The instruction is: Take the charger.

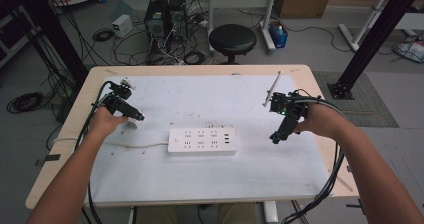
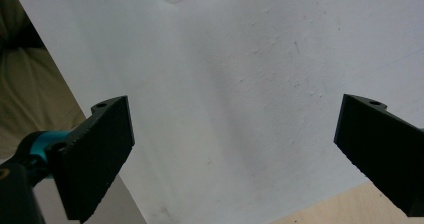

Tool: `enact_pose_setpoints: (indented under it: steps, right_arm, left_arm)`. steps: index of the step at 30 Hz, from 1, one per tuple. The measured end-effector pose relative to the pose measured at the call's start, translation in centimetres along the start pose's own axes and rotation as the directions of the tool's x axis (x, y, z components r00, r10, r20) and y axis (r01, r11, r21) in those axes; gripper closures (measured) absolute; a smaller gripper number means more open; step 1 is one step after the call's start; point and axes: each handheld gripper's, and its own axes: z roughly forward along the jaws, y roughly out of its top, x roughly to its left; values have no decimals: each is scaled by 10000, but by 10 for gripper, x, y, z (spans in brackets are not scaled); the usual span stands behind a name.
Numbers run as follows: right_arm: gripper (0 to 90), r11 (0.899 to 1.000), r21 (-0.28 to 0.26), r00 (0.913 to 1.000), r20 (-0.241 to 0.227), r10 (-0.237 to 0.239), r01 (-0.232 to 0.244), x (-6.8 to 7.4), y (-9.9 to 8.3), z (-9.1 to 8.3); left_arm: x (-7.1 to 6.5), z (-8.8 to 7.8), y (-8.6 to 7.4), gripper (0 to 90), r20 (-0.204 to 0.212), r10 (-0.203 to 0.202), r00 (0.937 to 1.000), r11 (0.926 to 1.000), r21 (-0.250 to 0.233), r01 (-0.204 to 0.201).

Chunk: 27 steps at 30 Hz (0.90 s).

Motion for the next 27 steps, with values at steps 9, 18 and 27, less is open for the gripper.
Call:
enact_pose_setpoints:
  steps: [9, 18, 27]
  right_arm:
    - [20, 10000, -33, 9999, -101, 86, -86, -2, -2, 5]
    - [20, 9999, -92, 9997, -217, -79, 77, -3, -2, 9]
    - [20, 9999, -59, 9996, -274, -96, 94, -4, -2, 11]
  left_arm:
    - [5, 20, 0, 105, -150, -313, 9994, 9995, 103, 314]
    - [5, 36, -6, 169, 193, -310, 9993, 9994, 134, 307]
    - [7, 37, -7, 282, 456, -251, 9986, 9997, -20, 252]
